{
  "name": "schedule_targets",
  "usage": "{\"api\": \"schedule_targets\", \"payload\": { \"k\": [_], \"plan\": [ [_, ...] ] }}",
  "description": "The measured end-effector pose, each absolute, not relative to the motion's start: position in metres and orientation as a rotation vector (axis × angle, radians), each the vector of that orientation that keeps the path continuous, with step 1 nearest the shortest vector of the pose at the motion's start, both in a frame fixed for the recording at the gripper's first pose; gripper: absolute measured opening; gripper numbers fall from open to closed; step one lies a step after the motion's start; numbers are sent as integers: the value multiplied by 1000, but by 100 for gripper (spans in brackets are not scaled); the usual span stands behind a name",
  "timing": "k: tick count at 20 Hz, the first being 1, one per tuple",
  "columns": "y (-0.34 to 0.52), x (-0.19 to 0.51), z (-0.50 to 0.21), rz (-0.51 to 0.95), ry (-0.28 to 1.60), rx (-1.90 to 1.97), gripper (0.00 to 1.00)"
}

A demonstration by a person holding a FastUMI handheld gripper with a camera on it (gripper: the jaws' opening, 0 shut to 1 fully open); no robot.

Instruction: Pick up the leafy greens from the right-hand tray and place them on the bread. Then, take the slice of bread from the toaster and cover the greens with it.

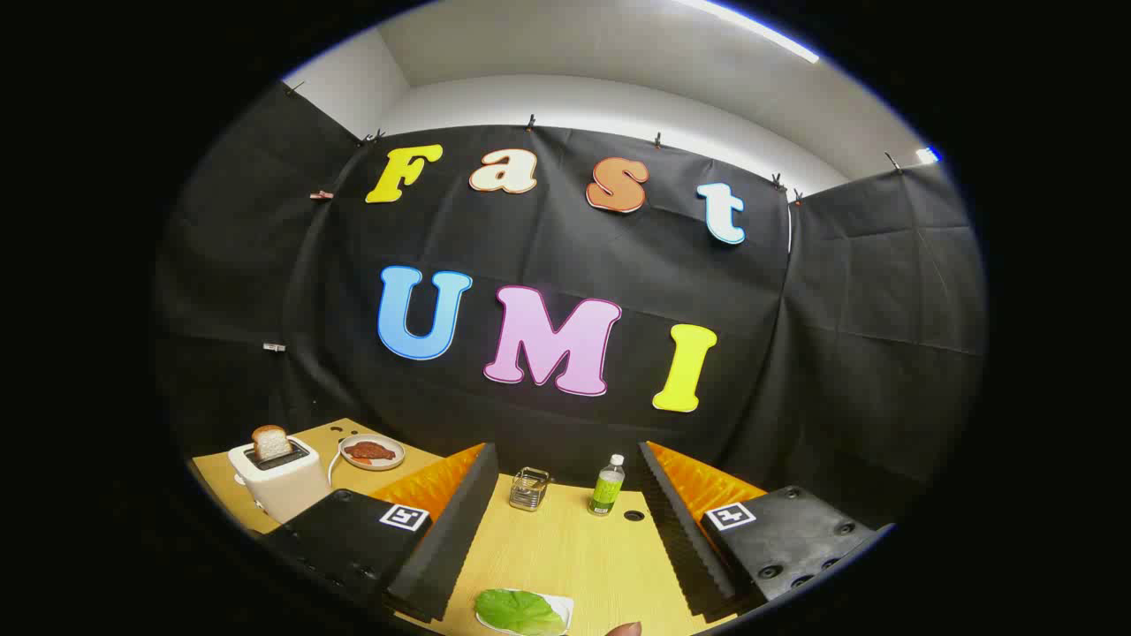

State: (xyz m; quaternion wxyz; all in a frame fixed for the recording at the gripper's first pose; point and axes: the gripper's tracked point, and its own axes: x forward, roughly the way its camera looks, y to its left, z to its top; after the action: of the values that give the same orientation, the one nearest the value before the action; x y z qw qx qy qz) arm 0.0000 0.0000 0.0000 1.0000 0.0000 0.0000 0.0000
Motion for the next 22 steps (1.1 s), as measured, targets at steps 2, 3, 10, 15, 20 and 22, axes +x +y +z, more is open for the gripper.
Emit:
{"api": "schedule_targets", "payload": {
  "k": [2, 3, 10, 15, 20, 22],
  "plan": [
    [1, -1, -1, 2, 3, 5, 97],
    [1, -1, -1, 4, 5, 8, 97],
    [3, -1, -2, 9, 16, 7, 97],
    [1, -3, 1, -4, 18, 10, 97],
    [0, -4, -1, -15, 26, 16, 97],
    [1, -3, -3, -9, 32, 13, 97]
  ]
}}
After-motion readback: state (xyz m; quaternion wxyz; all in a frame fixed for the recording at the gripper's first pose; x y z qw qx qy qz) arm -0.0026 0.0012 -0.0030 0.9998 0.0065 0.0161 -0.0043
